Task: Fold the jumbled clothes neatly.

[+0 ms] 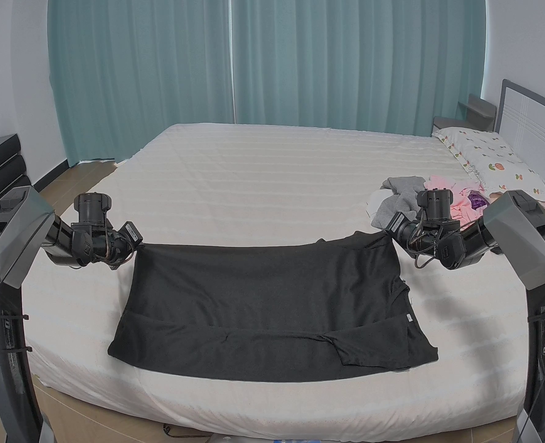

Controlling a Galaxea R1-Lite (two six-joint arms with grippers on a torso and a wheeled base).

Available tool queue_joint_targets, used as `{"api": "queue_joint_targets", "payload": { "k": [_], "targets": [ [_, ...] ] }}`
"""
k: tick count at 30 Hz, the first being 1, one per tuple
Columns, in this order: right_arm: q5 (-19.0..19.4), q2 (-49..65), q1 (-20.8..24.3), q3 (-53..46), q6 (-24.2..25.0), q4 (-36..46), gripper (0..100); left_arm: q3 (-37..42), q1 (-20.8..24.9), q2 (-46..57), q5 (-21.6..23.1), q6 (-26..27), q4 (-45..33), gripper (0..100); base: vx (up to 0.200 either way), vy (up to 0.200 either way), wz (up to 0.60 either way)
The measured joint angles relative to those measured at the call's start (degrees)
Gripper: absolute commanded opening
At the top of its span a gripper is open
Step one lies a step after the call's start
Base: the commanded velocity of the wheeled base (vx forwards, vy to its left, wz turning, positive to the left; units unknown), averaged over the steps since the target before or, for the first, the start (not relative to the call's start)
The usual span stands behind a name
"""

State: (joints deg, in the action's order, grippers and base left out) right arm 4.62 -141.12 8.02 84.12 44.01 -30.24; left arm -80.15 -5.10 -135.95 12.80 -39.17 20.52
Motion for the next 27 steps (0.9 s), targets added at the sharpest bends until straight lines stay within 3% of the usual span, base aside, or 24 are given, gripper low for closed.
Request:
{"api": "queue_joint_targets", "payload": {
  "k": [19,27],
  "targets": [
    [6.0,8.9,-1.8,-16.0,-0.2,-0.7,0,11.0,-0.9,7.0,2.6,3.9,0.0,0,0.0,0.0,0.0],
    [7.7,12.4,-2.4,-24.1,-0.4,-5.3,0,15.6,-1.9,9.2,3.0,6.2,0.1,0,0.0,0.0,0.0]
  ]
}}
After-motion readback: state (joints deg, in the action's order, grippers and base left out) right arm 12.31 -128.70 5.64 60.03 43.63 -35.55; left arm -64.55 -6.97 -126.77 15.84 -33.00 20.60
